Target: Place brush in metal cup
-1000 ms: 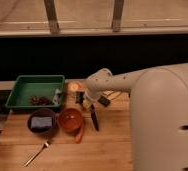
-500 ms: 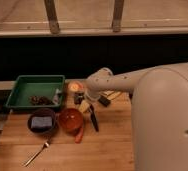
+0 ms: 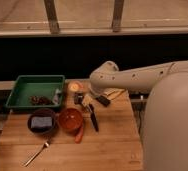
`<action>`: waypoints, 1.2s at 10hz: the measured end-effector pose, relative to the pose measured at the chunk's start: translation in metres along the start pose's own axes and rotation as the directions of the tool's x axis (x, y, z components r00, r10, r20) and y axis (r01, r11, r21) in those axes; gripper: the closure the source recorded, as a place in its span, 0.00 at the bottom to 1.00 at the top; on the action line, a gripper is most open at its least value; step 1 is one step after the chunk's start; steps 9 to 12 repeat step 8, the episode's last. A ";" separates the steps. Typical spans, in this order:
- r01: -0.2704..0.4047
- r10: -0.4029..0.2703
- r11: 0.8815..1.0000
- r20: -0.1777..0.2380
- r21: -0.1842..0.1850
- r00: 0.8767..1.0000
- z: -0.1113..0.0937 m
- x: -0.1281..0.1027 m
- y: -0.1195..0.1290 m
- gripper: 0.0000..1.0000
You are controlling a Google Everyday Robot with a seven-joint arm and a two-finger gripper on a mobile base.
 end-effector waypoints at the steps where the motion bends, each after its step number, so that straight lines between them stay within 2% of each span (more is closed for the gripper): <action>1: -0.028 0.027 0.999 0.006 0.034 1.000 -0.006 -0.002 -0.010 0.20; 2: -0.070 0.069 0.995 0.017 0.070 0.997 -0.016 -0.006 -0.025 0.20; 3: -0.133 0.130 0.986 0.032 0.103 0.991 -0.025 -0.006 -0.047 0.20; 5: -0.232 0.225 0.962 0.058 0.145 0.973 -0.037 0.001 -0.079 0.20; 12: -0.233 0.226 0.962 0.061 0.144 0.972 -0.037 -0.002 -0.079 0.20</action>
